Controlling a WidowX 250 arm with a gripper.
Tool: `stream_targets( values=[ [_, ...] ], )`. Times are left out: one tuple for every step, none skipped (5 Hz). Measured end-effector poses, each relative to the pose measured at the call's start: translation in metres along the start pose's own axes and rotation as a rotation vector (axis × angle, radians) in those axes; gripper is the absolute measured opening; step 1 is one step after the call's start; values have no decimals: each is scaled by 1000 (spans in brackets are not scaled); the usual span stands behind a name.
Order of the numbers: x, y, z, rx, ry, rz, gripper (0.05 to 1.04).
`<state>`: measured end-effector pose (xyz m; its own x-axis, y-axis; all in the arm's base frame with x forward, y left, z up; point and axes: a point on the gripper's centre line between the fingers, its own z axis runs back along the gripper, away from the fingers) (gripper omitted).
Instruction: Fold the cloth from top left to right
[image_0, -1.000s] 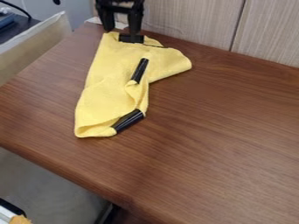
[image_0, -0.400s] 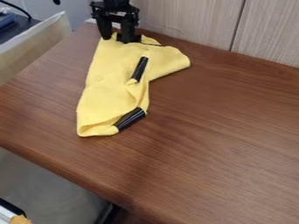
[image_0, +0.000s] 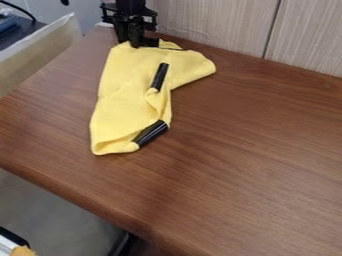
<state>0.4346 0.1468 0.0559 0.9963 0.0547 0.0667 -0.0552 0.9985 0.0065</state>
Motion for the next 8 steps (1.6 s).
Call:
stream_targets(
  values=[
    [-3,-2,2,-5,-8,5,86],
    [-4,-6,12,-28,-27,27,60],
    [-4,-7,32,-23,-68,35,59],
    [-7,-9,52,-7,-112,30,59],
    [-21,-29,76,-18,-168,-20,59],
    [-50,-59,92,-48,-212,-101,59],
    [-84,-80,100,-57,-228,-175,59],
    [-110,-88,106,-54,-258,-208,59]
  ],
)
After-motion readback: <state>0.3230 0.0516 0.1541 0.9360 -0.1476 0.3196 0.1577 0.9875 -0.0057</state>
